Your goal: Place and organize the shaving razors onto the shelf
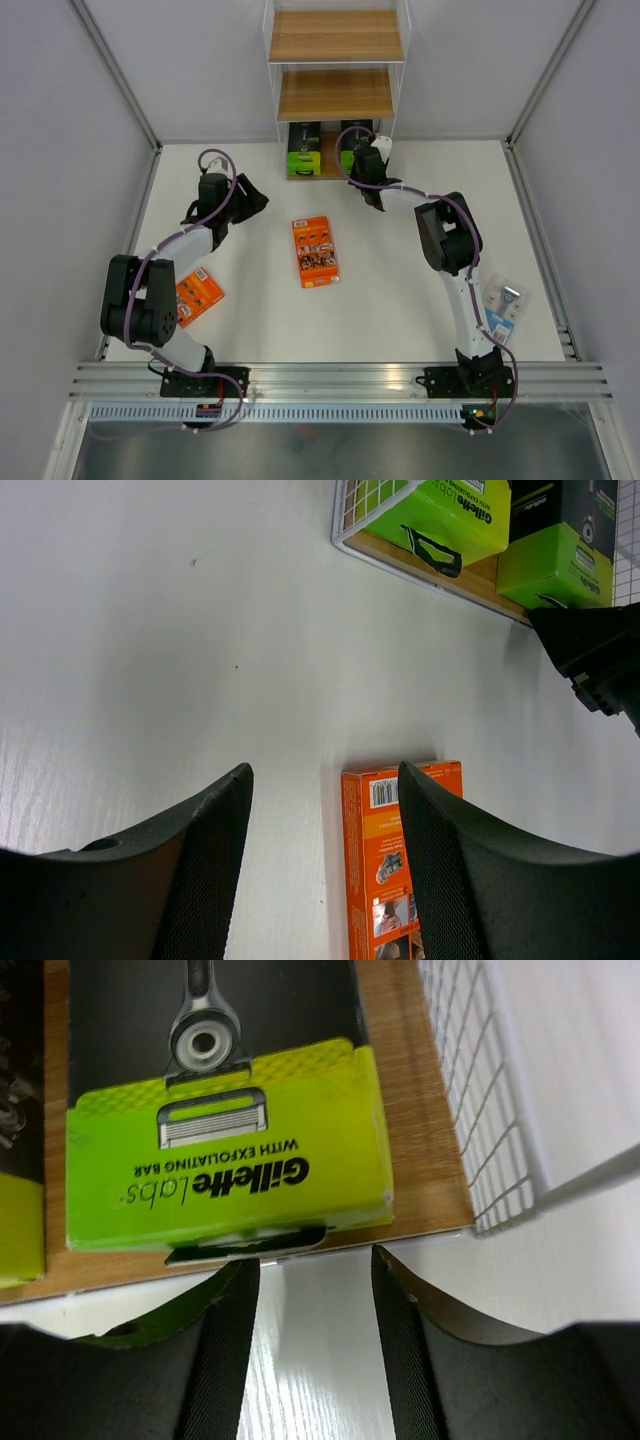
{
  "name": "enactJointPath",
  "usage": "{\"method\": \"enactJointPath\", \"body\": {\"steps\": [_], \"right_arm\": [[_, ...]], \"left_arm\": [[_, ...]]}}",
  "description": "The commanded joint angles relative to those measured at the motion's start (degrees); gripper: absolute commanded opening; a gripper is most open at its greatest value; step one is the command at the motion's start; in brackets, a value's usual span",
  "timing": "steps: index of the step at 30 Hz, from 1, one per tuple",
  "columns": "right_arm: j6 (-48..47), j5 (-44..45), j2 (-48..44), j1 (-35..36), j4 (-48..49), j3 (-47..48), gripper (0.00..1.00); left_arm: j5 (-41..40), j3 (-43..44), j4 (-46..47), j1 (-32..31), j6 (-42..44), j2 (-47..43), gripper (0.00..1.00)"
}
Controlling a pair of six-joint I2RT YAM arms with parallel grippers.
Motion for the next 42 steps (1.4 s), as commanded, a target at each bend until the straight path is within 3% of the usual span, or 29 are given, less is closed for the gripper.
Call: {"method": "enactJointPath", "body": {"steps": [1,7,14,19,21,24,32,37,42], "right_arm": [[1.2,-4.0,-3.6,-0.5,4.3,-3.1,0.56],[1.4,-10.0,-15.1,1.3,7.9,-16.8,0.67],[2.8,-23.8,-29.7,1.8,4.8,-31.7,0.85],[10.3,-33.0,-42.6,1.9,5.1,-43.4,0.86],[11.7,-34.5,-47.1,1.8,5.7,-48.9,0.86],[12.5,-36.4,-51.6,2.4,6.0,-54.8,0.85],[16.4,-36.5,-60.8,2.6,7.6,-67.0,0.85],[16.6,-36.3,-60.3,3.3,8.7,-68.5,0.85],[17.4,-38.6,-56.4,3.7,13.2,-69.3,0.85]], "left_arm": [[2.4,-0.4,0.8,-0.3,1.5,-3.0,0.66],[2.8,-4.0,-3.7,-0.7,2.2,-9.6,0.68],[6.2,-7.1,-13.0,-2.5,1.1,-15.2,0.73],[6.9,-13.2,-12.9,-7.9,-3.1,-19.7,0.75],[5.7,-14.9,-13.0,-10.3,-5.8,-21.7,0.75],[-4.5,-17.6,-13.0,-16.8,-11.3,-24.1,0.75],[-14.3,-31.0,-2.0,-26.2,-32.0,-28.6,0.72],[-14.6,-34.0,8.8,-28.4,-34.4,-24.1,0.7],[-12.5,-31.8,14.5,-30.5,-34.3,-13.7,0.67]]}}
